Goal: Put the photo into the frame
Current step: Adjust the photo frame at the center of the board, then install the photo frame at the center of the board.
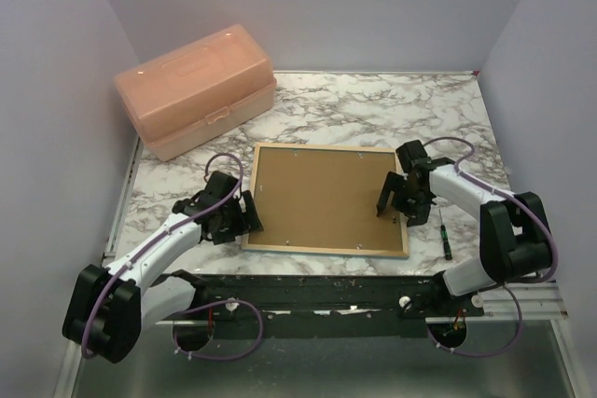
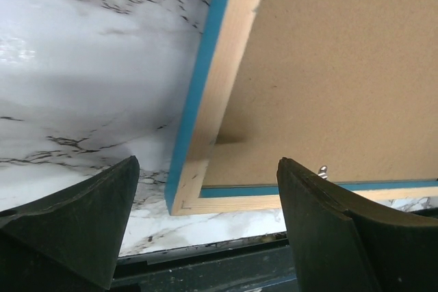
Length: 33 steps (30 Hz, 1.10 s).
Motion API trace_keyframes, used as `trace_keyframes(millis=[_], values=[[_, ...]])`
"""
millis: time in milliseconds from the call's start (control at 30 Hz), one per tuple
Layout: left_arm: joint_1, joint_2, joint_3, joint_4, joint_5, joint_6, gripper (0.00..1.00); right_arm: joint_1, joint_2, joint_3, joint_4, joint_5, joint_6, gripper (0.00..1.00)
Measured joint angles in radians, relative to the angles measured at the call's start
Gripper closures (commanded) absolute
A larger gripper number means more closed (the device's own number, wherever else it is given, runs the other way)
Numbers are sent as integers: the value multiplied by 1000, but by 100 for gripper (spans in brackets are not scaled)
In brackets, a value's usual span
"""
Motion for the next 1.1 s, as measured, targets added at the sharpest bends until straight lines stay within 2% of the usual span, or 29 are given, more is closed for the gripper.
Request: trace_keyframes(millis=[267, 367, 467, 567, 733, 767, 900, 967, 1100], values=[[31, -48, 0, -34, -27, 18, 19, 138, 64, 51, 2, 9, -5, 18], [49, -47, 0, -46, -44, 19, 19, 164, 69, 59, 4, 24, 3, 23], [52, -45, 0, -45, -45, 23, 19, 168, 60, 55, 0, 39, 11, 38], [55, -43, 0, -45, -46, 25, 20, 167, 39, 44, -6, 72, 19, 63], [60, -27, 0, -44, -61, 37, 20, 163, 31, 41, -30, 119, 17, 96], [60, -23, 0, -44, -62, 37, 20, 164, 31, 43, -34, 124, 8, 99], [60, -11, 0, -43, -64, 40, 20, 172, 30, 45, -37, 140, -29, 99], [60, -8, 0, -44, -64, 41, 20, 173, 29, 45, -36, 143, -32, 93], [60, -7, 0, -45, -65, 41, 20, 173, 24, 42, -30, 143, -23, 43]])
